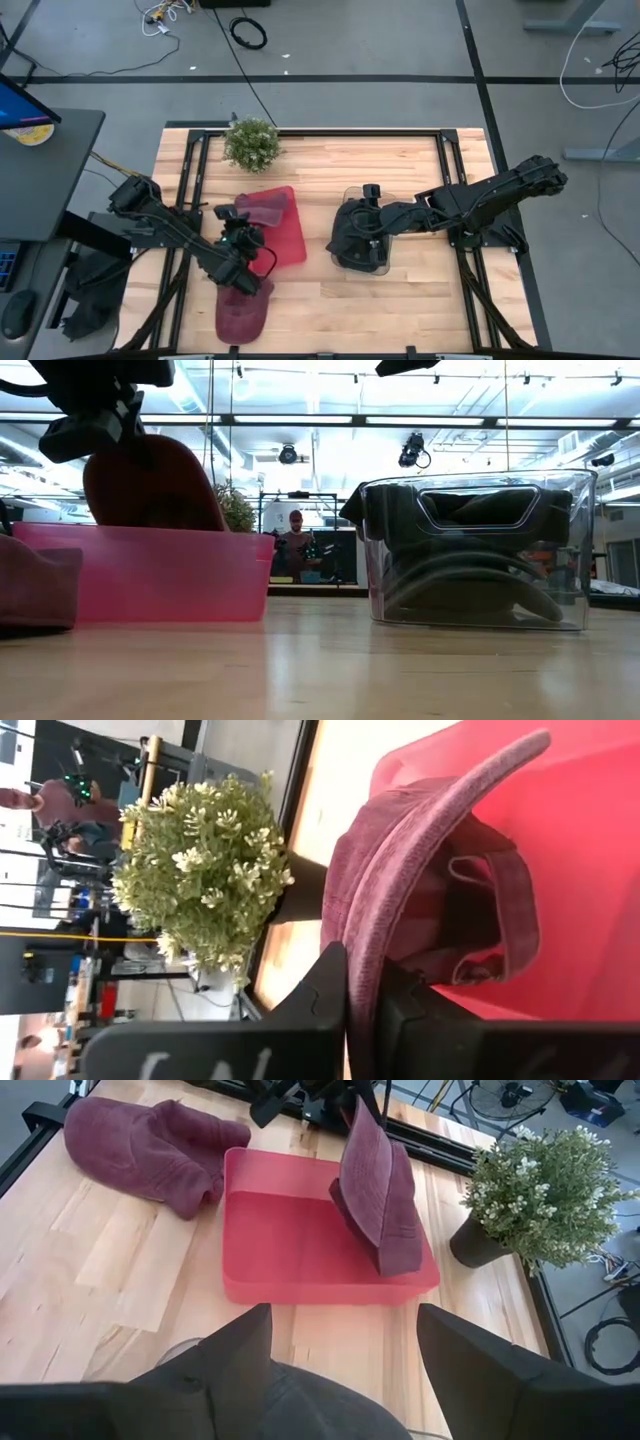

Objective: Pick & Place hat
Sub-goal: Put the top maroon cap into the red bin

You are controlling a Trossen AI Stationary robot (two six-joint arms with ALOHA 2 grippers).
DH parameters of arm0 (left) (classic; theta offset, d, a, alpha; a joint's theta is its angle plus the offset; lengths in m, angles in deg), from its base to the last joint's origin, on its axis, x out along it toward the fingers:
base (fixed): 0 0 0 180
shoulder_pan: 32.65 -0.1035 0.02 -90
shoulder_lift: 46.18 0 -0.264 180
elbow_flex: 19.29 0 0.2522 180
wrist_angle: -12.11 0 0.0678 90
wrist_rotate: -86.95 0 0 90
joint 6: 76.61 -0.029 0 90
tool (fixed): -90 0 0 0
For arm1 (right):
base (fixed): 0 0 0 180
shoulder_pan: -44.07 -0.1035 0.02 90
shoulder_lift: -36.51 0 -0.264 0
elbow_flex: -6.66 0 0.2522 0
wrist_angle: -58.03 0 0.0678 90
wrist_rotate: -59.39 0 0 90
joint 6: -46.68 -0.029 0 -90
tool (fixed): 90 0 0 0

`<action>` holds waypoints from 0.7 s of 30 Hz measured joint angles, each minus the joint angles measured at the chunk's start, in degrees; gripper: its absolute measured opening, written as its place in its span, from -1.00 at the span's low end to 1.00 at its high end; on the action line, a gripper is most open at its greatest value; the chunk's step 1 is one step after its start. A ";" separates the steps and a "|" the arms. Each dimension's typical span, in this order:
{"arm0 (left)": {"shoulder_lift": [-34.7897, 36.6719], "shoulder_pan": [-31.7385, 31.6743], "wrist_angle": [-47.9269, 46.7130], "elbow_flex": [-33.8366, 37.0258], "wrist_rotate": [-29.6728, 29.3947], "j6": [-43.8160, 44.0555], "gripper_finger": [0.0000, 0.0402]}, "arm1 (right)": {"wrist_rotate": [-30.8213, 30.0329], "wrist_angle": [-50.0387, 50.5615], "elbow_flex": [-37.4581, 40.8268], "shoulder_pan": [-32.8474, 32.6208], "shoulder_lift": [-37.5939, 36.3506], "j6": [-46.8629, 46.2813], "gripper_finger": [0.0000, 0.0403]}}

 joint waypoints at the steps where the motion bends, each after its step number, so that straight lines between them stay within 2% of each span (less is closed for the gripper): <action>1: 0.00 -0.20 0.86 0.00 -0.33 -0.22 -0.92 | 0.00 -0.15 0.00 0.00 0.00 0.01 0.25; 10: -0.04 -3.57 11.18 -0.02 -0.66 -8.47 -0.93 | 0.00 -0.72 0.00 0.00 0.00 0.02 0.25; 21: -0.04 -7.46 16.13 -0.02 10.41 -11.02 -0.79 | 0.00 -0.80 0.00 0.00 0.00 0.04 0.25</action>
